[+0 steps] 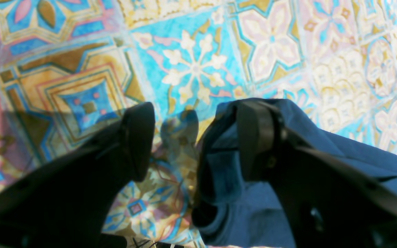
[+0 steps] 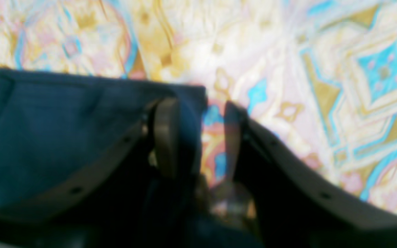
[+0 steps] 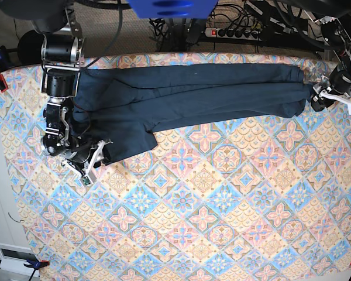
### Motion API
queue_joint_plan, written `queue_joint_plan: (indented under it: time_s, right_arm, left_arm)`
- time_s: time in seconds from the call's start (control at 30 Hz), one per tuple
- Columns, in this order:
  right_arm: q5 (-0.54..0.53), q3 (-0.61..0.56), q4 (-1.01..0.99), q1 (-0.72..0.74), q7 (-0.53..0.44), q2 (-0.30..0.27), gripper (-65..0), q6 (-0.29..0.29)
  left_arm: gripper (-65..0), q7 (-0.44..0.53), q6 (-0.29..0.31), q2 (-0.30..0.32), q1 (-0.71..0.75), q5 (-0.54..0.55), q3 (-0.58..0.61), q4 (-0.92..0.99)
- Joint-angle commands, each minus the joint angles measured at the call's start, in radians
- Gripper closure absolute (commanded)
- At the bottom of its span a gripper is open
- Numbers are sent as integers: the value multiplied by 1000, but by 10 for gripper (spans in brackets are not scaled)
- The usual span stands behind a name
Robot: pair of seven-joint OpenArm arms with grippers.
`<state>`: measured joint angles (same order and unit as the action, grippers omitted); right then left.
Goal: Layout the t-shirt on the table in an organized manner, then fold the t-shirt properly
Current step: 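Tuck the loose sleeve under the fold with the right gripper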
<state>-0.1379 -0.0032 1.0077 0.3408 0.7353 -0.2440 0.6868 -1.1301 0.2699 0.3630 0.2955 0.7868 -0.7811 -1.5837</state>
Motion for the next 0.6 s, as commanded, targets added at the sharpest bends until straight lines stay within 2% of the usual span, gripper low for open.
queue_joint_plan:
  time_s: [0.0,0.07,0.1,0.2,0.4,0.57]
  right_arm:
    - [-7,-22,10,16,7,-4,-206,11]
    - [-7,-44,12,16,7,-4,-188,11]
    - [-9,-48,12,14,7,-4,-153,11]
    - [-10,-37,33,-19,7,-4,0,11]
    - [-12,10,328,-138,23,-2,-7,11]
    - [-13,49,679,-309,131,-2,-7,11]
  left_arm:
    - [-355,14,4,18,-5,15,-5,-17]
    - [-355,14,4,18,-5,13,-5,-17]
    - [-355,14,4,18,-5,13,-5,-17]
    - [-355,14,4,18,-5,13,-5,-17]
    - [-355,14,4,18,-5,10,-5,-17]
    - [-355,15,4,18,-6,9,-5,-16]
